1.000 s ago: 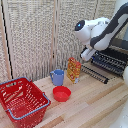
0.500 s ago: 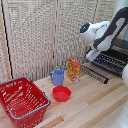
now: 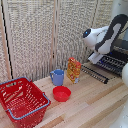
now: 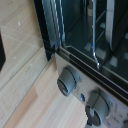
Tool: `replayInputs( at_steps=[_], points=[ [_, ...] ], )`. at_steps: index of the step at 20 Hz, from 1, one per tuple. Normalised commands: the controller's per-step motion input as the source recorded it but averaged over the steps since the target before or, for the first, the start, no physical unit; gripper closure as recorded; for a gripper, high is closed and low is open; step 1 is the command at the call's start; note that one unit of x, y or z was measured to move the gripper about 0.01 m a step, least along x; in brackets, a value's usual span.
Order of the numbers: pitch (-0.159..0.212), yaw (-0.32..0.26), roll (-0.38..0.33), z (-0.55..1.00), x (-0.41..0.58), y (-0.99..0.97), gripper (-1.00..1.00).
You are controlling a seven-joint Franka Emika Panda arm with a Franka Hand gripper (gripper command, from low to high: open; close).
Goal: Kindly position your hand close to the oven tray's handle. Softly yet firmly grasp the handle using your hand. Slowly and with caution, draw the tray out until it is fully stretched out.
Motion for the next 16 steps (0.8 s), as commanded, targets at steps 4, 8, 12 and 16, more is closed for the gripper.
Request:
replayInputs(
  at_steps=[4,8,12,16],
  points=[
    [0.0,-0.138,-0.113,-0.01,0.016,-0.45,-1.0],
    [-0.006,-0.119,-0.083,0.0,0.002,-0.36,-1.0],
    [0.0,-0.063,-0.062,0.0,0.066,-0.26,-1.0],
    [0.0,-0.02,-0.074,0.0,0.108,-0.27,-1.0]
  ],
)
